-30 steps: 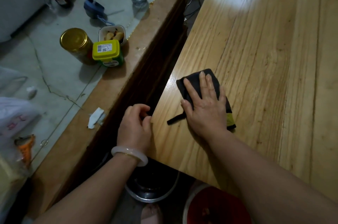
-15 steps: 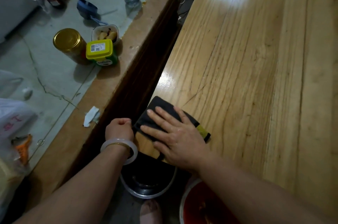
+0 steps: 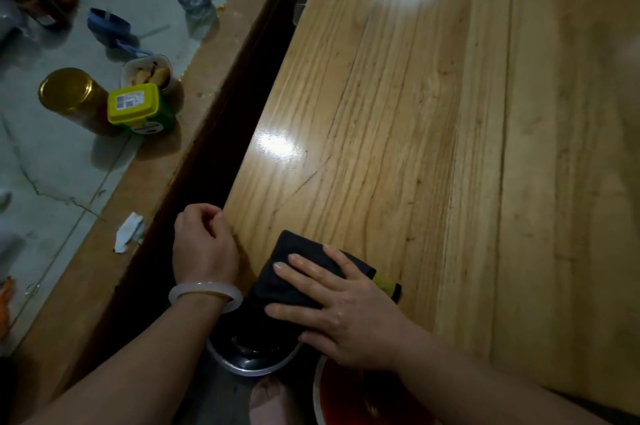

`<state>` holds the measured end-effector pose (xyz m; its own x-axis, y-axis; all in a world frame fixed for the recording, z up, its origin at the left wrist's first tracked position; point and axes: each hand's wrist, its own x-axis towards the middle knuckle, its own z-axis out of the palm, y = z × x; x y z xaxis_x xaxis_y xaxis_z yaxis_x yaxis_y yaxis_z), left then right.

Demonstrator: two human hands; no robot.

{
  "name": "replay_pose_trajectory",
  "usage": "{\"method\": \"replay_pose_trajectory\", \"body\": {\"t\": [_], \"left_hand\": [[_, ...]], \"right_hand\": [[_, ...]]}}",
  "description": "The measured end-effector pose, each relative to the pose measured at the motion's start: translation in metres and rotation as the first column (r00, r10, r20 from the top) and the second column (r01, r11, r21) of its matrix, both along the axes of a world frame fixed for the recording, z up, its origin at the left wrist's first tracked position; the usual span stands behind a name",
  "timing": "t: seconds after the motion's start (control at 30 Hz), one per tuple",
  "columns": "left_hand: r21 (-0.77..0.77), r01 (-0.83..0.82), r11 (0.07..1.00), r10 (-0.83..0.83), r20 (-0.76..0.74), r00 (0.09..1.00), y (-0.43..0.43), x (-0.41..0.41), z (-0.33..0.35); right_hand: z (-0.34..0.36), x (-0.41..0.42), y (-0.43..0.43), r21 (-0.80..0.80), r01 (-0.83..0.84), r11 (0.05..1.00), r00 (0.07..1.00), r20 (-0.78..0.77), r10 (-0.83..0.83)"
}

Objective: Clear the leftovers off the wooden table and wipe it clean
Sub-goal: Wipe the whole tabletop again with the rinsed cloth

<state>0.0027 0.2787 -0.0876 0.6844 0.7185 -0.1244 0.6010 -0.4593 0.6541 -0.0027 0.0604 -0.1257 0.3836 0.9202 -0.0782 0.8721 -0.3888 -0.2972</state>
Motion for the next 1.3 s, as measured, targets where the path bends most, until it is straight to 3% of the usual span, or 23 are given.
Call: {"method": "replay_pose_trajectory", "body": {"t": [0.13, 0.37, 0.73, 0.9, 0.97, 1.03, 1.1, 1.17, 1.23, 1.3], "left_hand": [[0.074, 0.233, 0.970, -0.233, 0.003, 0.972, -0.034, 0.007, 0.005], [0.084, 0.553, 0.829, -0.540, -0.142, 0.830, -0.084, 0.023, -0.001], [0.052, 0.556, 0.829, -0.513, -0.326, 0.794, -0.110, 0.042, -0.007], [-0.023, 0.552, 0.834, -0.514, -0.395, 0.761, -0.112, 0.050, -0.006], [-0.043, 0.548, 0.835, -0.516, -0.404, 0.755, -0.113, 0.050, -0.006], [-0.068, 0.539, 0.840, -0.518, -0.395, 0.758, -0.115, 0.048, -0.006], [-0.079, 0.529, 0.845, -0.514, -0.394, 0.762, -0.116, 0.047, -0.007], [-0.078, 0.526, 0.847, -0.508, -0.406, 0.759, -0.115, 0.048, -0.007], [-0.074, 0.529, 0.846, -0.506, -0.427, 0.750, -0.114, 0.050, -0.006], [-0.077, 0.530, 0.845, -0.504, -0.448, 0.739, -0.116, 0.051, -0.005]], "right_hand": [[0.004, -0.003, -0.046, -0.023, 0.040, 0.999, 0.999, 0.006, -0.040], [0.009, -0.004, -0.113, -0.032, 0.115, 0.993, 0.993, 0.014, -0.114], [0.010, 0.005, -0.188, 0.019, 0.330, 0.944, 0.944, 0.012, -0.330], [0.014, 0.013, -0.191, 0.183, 0.489, 0.853, 0.870, -0.179, -0.460], [0.021, 0.012, -0.186, 0.235, 0.610, 0.757, 0.784, -0.316, -0.534], [0.036, 0.014, -0.178, 0.276, 0.769, 0.577, 0.627, -0.504, -0.594], [0.058, 0.022, -0.164, 0.265, 0.901, 0.343, 0.425, -0.697, -0.578], [0.077, 0.036, -0.148, 0.107, 0.980, 0.166, 0.163, -0.912, -0.377], [0.086, 0.052, -0.139, -0.091, 0.987, 0.136, -0.074, -0.989, -0.129], [0.085, 0.065, -0.135, -0.157, 0.975, 0.159, -0.135, -0.981, -0.139]]}}
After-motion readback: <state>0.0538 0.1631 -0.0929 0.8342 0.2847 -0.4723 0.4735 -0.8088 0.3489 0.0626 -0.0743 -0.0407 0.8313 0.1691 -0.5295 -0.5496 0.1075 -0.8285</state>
